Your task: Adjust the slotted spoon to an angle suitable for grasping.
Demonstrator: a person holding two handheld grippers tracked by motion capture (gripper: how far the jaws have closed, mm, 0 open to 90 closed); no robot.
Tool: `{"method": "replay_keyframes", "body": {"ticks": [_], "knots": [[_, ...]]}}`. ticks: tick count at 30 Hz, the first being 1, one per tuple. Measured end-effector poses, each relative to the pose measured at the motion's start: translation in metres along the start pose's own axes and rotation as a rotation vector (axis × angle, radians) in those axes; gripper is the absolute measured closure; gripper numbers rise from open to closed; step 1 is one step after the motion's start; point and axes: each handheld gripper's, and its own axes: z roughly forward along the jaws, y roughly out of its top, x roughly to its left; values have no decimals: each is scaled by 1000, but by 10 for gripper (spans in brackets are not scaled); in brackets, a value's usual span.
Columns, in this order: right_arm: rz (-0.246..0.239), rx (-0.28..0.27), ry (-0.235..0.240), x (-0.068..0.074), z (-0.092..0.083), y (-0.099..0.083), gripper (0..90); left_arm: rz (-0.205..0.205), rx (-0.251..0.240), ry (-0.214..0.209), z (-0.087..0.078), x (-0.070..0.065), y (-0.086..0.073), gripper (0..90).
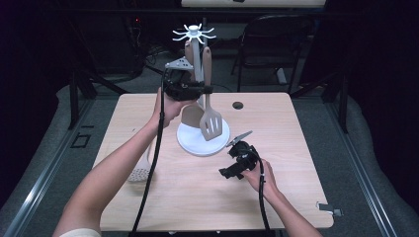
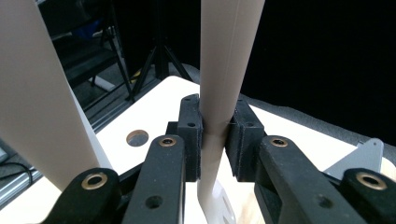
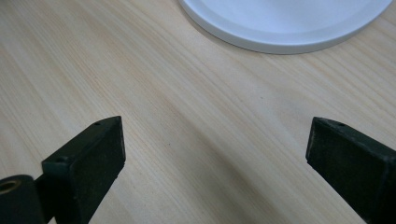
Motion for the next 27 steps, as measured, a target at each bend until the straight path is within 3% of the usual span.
{"method": "replay_keyframes", "body": {"ticks": [8,27], "knots": [[2,-1,3,0,0,0,44,-19,-5,8,-2,6,9,775],[0,15,6,1,2,0,43,-102,-9,30,3,21,1,774]]}}
